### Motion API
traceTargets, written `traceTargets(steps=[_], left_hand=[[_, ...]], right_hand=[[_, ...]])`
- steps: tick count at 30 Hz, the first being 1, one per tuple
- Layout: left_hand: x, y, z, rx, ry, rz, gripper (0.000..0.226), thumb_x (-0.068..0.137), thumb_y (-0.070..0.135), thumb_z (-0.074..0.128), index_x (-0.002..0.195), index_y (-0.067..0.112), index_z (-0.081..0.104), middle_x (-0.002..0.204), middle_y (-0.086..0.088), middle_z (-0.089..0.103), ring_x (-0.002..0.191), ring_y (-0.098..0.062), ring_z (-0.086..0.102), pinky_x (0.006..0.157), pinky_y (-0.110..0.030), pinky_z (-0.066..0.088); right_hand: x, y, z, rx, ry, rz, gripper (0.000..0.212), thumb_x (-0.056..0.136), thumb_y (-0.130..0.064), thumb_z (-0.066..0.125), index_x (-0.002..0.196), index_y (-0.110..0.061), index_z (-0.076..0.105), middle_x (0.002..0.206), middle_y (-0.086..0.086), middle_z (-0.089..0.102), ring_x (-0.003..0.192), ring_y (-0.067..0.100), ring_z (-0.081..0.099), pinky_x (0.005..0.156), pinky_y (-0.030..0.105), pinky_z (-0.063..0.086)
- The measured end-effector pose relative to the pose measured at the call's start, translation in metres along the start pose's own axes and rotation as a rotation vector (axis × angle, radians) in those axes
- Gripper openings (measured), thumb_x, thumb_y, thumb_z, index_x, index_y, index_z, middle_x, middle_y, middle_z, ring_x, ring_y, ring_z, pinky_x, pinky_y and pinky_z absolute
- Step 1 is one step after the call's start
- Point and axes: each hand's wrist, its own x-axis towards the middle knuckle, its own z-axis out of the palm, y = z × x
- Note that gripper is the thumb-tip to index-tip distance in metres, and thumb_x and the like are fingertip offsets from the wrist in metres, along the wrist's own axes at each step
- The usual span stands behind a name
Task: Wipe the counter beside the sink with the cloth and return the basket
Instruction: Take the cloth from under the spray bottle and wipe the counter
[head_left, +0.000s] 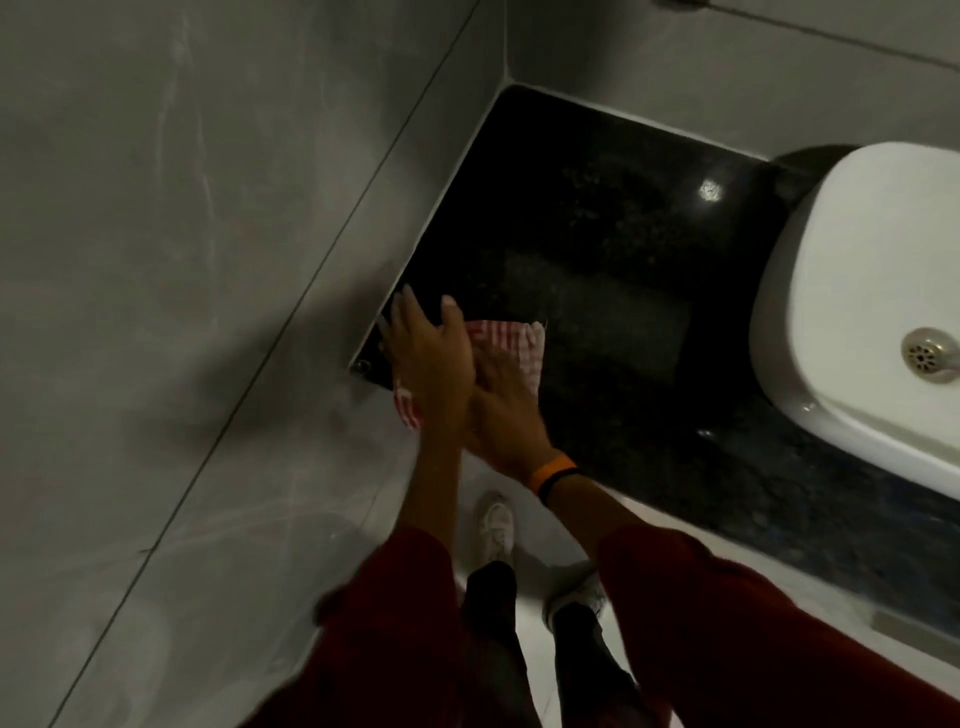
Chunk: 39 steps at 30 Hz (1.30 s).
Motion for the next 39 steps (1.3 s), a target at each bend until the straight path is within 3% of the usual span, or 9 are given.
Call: traceTargets(steps=[2,6,11,18,23,28,30,35,39], left_hand=[[0.023,-0.004,-0.005,-0.099,-0.070,0.187,0.051,0.104,0.033,0.043,0.150,0.010,0.040,0.157,-0.014,0.039,0.148,-0.029,0.032,0.123,-0.047,0.026],[0.054,-0.029,0.001,0.058,-0.185,0.494,0.046,0.105,0.031,0.039,0.145,0.008,0.047,0.156,-0.012,0.042,0.150,-0.027,0.029,0.125,-0.041,0.019],[0.056,-0.051,0.010,0.298,-0.162,0.675,0.055,0.105,0.039,0.036,0.149,0.008,0.040,0.159,-0.012,0.036,0.152,-0.028,0.024,0.125,-0.048,0.019],[0.045,-0.061,0.037,0.432,-0.175,0.809,0.059,0.103,0.043,0.036,0.149,0.006,0.040,0.158,-0.016,0.037,0.151,-0.033,0.027,0.123,-0.056,0.020],[0.043,-0.054,0.051,0.398,-0.146,0.850,0.058,0.103,0.043,0.037,0.146,0.004,0.044,0.155,-0.017,0.042,0.149,-0.034,0.031,0.123,-0.056,0.021],[0.044,-0.057,0.056,0.497,-0.190,0.828,0.061,0.104,0.048,0.028,0.152,0.010,0.035,0.161,-0.013,0.033,0.153,-0.031,0.021,0.125,-0.054,0.015],[0.044,-0.056,0.056,0.497,-0.202,0.806,0.061,0.104,0.047,0.029,0.152,0.010,0.034,0.162,-0.013,0.032,0.153,-0.031,0.020,0.126,-0.054,0.014],[0.044,-0.055,0.055,0.484,-0.207,0.760,0.059,0.104,0.043,0.029,0.153,0.010,0.032,0.162,-0.013,0.030,0.154,-0.029,0.019,0.126,-0.053,0.013],[0.044,-0.055,0.056,0.457,-0.187,0.774,0.057,0.103,0.036,0.031,0.152,0.008,0.033,0.161,-0.014,0.032,0.153,-0.030,0.022,0.125,-0.054,0.016]], right_hand=[[0.011,-0.011,0.013,-0.135,-0.195,-0.094,0.064,0.098,-0.057,0.042,0.154,-0.027,0.036,0.169,0.008,0.021,0.158,0.034,0.007,0.127,0.060,0.008],[-0.008,0.014,0.008,-0.205,-0.210,-0.119,0.064,0.101,-0.041,0.053,0.158,-0.029,0.028,0.170,0.004,0.015,0.158,0.031,0.007,0.127,0.059,0.010],[-0.060,0.044,-0.014,-0.227,-0.162,-0.181,0.060,0.099,-0.030,0.062,0.154,-0.031,0.038,0.166,0.003,0.030,0.155,0.031,0.023,0.125,0.057,0.022],[-0.130,0.056,-0.060,-0.196,-0.194,0.001,0.050,0.089,-0.021,0.076,0.136,-0.025,0.063,0.146,0.004,0.059,0.140,0.028,0.052,0.115,0.056,0.042],[-0.112,0.043,-0.111,0.093,-0.343,0.283,0.037,0.101,-0.026,0.060,0.138,-0.024,0.060,0.134,0.000,0.066,0.124,0.020,0.060,0.109,0.034,0.047],[-0.038,0.055,-0.159,0.708,-0.533,0.616,0.030,0.098,-0.016,0.057,0.122,-0.032,0.065,0.120,0.000,0.070,0.108,0.019,0.068,0.100,0.041,0.056],[-0.009,0.067,-0.161,0.616,-0.478,0.558,0.031,0.099,-0.019,0.057,0.127,-0.028,0.064,0.127,0.001,0.069,0.111,0.017,0.067,0.101,0.040,0.054],[-0.010,0.067,-0.109,-0.010,0.105,0.446,0.041,0.098,-0.036,0.054,0.137,-0.023,0.058,0.141,0.008,0.060,0.130,0.028,0.053,0.110,0.047,0.043],[-0.030,0.058,-0.038,-0.304,-0.117,0.189,0.055,0.104,-0.046,0.035,0.155,-0.025,0.035,0.167,0.012,0.026,0.156,0.032,0.018,0.127,0.056,0.008]])
